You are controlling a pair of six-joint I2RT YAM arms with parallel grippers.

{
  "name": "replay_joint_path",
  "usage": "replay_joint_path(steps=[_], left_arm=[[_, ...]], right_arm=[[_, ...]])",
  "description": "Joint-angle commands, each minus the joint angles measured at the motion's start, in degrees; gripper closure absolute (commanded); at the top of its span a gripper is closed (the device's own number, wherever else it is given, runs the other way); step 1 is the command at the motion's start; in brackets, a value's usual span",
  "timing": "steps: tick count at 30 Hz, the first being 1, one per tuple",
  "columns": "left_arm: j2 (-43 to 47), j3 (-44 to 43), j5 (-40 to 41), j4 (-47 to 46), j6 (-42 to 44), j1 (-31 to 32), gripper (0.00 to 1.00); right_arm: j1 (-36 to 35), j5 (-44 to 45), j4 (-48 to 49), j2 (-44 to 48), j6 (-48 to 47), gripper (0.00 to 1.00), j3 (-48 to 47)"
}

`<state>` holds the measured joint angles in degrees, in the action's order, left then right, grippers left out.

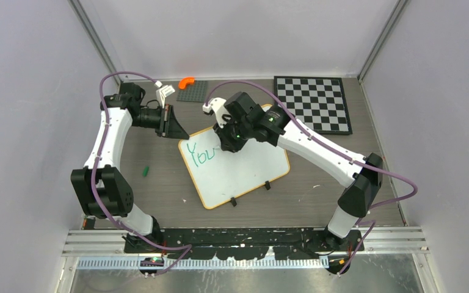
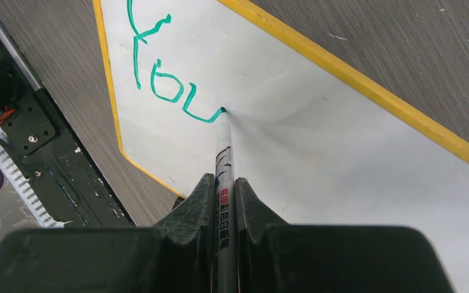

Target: Write a sentence on the whiteboard

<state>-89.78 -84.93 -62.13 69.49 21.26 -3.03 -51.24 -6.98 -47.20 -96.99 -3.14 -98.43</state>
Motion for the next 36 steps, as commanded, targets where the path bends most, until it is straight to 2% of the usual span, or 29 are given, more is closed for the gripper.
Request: replay_joint_path(steps=[1,12,21,30,32,36], left_arm=[[-0.3,0.4,1.1,2.5,-0.5,0.8,1.0],[0.0,0.8,1.5,2.2,-0.5,0.8,1.0],[0.1,0.6,1.7,2.5,-0.5,1.0,1.0],[-0.1,0.2,1.1,2.5,-0.5,1.6,1.0],[0.0,0.1,0.9,2.5,-0.4,1.6,0.97],[0.0,-0.6,0.7,3.7,0.2,1.7,0.79]], right_arm=[[0.3,-0.2,2.2,1.2,-0.1,1.0,1.3],[-0.2,-0.2,2.3,1.3,-0.2,1.0,3.6],[0.0,1.0,-1.4,2.7,-2.2,1.0,1.9],[0.0,-7.2,-3.5,5.2,-0.9,1.0,-3.8],[0.1,-7.9,-3.6,5.9,-0.7,1.0,-4.3],[0.0,-6.0,-3.7,6.3,-1.2,1.0,-3.7]])
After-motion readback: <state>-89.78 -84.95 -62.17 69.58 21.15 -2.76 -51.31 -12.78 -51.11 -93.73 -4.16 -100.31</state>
